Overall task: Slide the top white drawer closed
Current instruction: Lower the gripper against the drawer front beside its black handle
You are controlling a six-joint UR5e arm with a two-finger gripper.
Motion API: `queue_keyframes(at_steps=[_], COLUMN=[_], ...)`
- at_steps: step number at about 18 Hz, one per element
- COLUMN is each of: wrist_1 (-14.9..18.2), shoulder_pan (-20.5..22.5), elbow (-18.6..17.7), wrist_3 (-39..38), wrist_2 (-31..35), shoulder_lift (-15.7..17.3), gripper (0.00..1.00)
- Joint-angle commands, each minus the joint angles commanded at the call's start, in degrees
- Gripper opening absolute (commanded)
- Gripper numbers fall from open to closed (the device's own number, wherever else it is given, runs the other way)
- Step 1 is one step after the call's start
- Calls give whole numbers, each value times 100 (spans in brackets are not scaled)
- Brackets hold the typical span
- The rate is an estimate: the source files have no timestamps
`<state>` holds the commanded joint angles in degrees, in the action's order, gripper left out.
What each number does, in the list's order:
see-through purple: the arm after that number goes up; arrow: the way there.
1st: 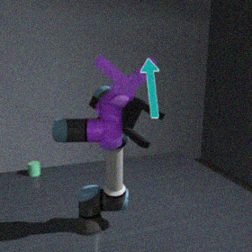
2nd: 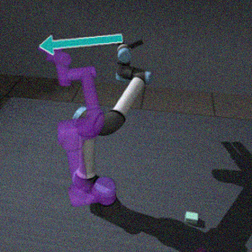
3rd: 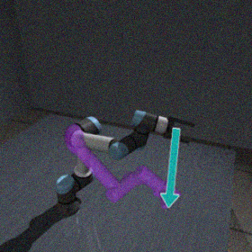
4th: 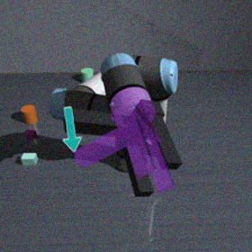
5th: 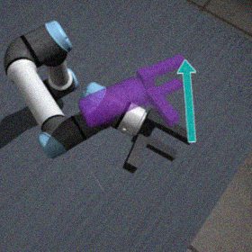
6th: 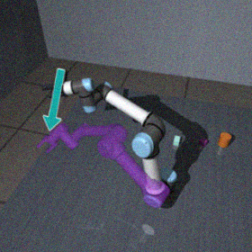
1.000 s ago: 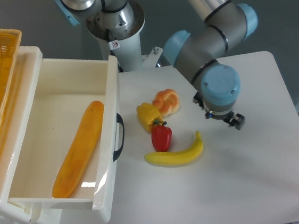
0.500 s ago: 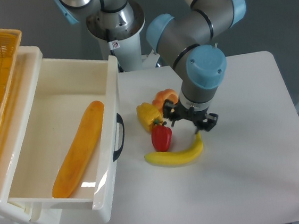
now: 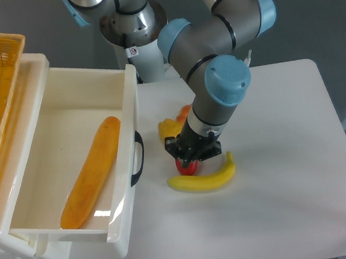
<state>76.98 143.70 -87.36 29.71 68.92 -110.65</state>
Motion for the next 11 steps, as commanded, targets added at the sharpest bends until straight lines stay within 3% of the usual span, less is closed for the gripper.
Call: queue_keyframes(at_steps=[4, 11], wrist_1=[281, 1353], shoulder_pan=[-18, 26], elbow=[9, 97], wrist_3=[61, 544], wrist_2=[-466, -678], shoulder_lift=[9, 210], gripper=[0, 0])
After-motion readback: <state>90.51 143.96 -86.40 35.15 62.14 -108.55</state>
